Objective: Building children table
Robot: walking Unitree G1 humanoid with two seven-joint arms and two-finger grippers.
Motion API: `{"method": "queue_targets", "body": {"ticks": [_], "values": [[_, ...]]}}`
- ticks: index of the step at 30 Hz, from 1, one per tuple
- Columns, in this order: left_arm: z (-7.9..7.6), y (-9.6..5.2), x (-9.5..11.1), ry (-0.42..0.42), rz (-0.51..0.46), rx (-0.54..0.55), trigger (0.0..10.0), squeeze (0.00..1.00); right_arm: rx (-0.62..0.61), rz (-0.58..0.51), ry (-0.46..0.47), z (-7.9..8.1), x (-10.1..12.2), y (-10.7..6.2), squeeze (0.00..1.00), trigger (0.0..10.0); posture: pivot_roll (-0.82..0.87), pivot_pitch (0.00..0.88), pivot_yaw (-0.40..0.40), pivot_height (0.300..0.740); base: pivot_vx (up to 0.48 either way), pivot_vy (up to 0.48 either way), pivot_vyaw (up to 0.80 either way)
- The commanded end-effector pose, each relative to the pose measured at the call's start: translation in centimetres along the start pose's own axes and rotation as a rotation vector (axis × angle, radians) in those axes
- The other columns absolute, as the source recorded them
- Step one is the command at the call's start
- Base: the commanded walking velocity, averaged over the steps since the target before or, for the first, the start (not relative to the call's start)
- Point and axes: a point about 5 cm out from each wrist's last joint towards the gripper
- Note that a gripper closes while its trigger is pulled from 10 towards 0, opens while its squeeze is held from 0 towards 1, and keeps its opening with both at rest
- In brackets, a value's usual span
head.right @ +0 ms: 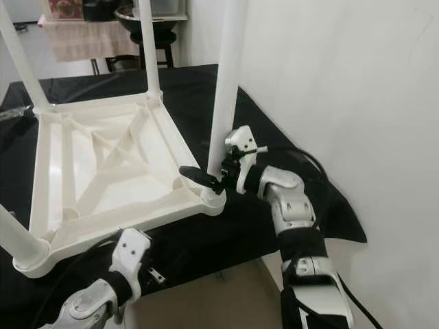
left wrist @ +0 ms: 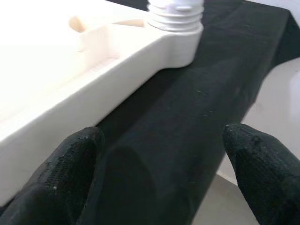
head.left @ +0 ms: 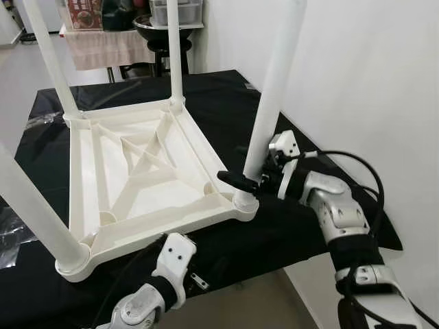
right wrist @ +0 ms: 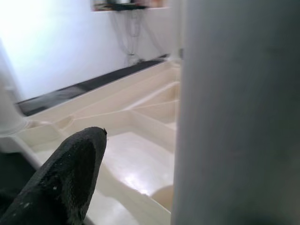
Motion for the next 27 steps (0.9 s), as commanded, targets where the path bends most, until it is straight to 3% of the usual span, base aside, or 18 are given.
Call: {"method": "queue_targets", "body": {"ticks": [1,2,3,4,13,22,23,24,25,26,27], "values": [[-0.2,-0.3,0.1,-0.005,-0.012,0.007,10.0,0.0,0.046,-0.005,0.01,-0.1,-0.3,0.2,0.0,10.0,0.02,0.061,-0.044,0.74,0.0,0.0,0.0],[-0.2,-0.3,0.1,-0.005,-0.012,0.007,10.0,0.0,0.046,-0.005,0.01,-0.1,-0.3,0.2,0.0,10.0,0.02,0.061,-0.044,0.74,0.0,0.0,0.0],[-0.3,-0.3,0.1,-0.002,-0.013,0.006,10.0,0.0,0.051,-0.006,0.014,-0.1,-0.3,0.3,0.0,1.5,0.02,0.061,-0.044,0.74,0.0,0.0,0.0],[-0.2,-0.5,0.0,0.01,-0.007,0.009,10.0,0.0,0.062,-0.01,0.032,-0.2,-0.4,0.3,0.0,0.0,0.04,0.07,-0.045,0.74,0.0,0.0,0.0],[-0.1,-1.2,0.3,0.025,-0.005,0.005,10.0,0.0,0.082,-0.003,0.085,-0.5,-1.5,-0.5,0.0,0.0,0.05,0.098,-0.031,0.74,0.0,0.0,0.0],[0.2,-1.1,0.5,0.033,-0.015,-0.007,10.0,0.0,-0.032,0.061,0.029,0.2,-3.5,-2.0,0.0,0.0,0.03,0.111,-0.028,0.74,0.0,0.0,0.0],[0.3,-1.2,0.5,0.034,-0.017,-0.001,10.0,0.0,-0.114,0.108,0.028,0.9,-4.6,-2.2,0.0,0.0,0.01,0.111,-0.031,0.74,0.0,0.0,0.0],[0.7,-1.2,0.5,0.023,-0.024,0.011,10.0,0.0,-0.517,0.17,0.077,1.9,-6.3,-1.8,0.0,0.0,0.0,0.12,-0.042,0.74,0.0,0.0,0.0],[0.7,-1.2,0.5,0.023,-0.024,0.011,10.0,0.0,-0.517,0.17,0.077,1.9,-6.3,-1.8,0.0,0.0,0.0,0.12,-0.042,0.74,0.0,0.0,0.0],[1.0,-1.0,0.5,0.017,-0.026,0.013,10.0,0.0,-0.659,0.228,0.13,5.5,-8.1,-1.5,0.0,0.0,0.01,0.125,-0.04,0.74,0.0,0.0,0.0],[1.3,-0.7,0.5,0.011,-0.032,0.018,10.0,0.0,-0.769,0.261,0.11,7.7,-8.3,-1.6,0.0,0.0,-0.01,0.12,-0.024,0.74,0.0,0.0,0.0]]}}
Point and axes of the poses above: a point about 5 cm out from each wrist's last joint towards the gripper, its own y axis pointing out of the wrist towards the gripper, its own x axis along the axis of the wrist's last joint, z = x × y, and after that the axes turned 1 degree about -y, right-handed
